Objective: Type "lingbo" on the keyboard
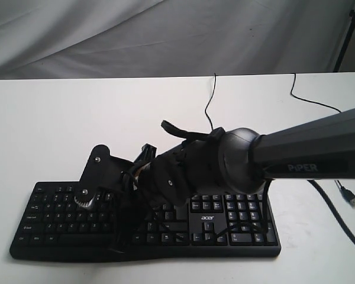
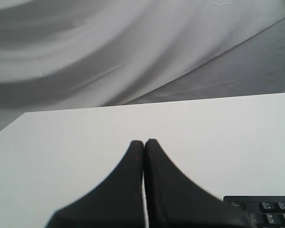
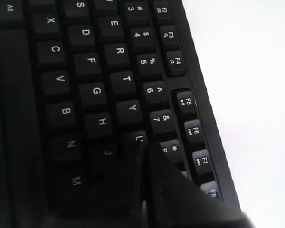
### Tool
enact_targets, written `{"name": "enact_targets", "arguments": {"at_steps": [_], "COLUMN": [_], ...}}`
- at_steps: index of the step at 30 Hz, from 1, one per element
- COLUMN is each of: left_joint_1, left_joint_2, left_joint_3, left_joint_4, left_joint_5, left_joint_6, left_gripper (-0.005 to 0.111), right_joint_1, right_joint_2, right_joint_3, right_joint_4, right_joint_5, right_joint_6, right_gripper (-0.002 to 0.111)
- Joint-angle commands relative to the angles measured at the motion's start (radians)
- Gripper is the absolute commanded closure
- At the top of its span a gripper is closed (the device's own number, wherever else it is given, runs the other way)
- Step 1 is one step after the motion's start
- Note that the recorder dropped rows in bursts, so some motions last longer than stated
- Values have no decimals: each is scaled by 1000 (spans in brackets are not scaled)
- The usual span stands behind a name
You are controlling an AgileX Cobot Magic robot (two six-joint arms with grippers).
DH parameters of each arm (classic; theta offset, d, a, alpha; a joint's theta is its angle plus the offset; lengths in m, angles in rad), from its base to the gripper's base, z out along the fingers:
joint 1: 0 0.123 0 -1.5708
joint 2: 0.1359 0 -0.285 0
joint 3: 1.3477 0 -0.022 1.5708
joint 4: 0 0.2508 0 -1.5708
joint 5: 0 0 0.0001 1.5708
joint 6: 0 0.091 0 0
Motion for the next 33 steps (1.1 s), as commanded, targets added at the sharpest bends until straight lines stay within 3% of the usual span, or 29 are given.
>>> {"name": "enact_targets", "arguments": {"at_steps": [1, 33], "left_joint_1": [-4, -4], "left_joint_2": [3, 3], "left_joint_3": [5, 5], "left_joint_4": [-1, -1], "left_joint_5": [-4, -4], "left_joint_6": [-3, -3], "left_gripper": [106, 106], "right_joint_1": [-8, -9], "right_joint_2": [4, -37], "right_joint_3": [-5, -5], "right_joint_4": [-8, -12], "right_joint_5": [-3, 46], "right_joint_6": [-14, -18], "right_gripper": [108, 108]}}
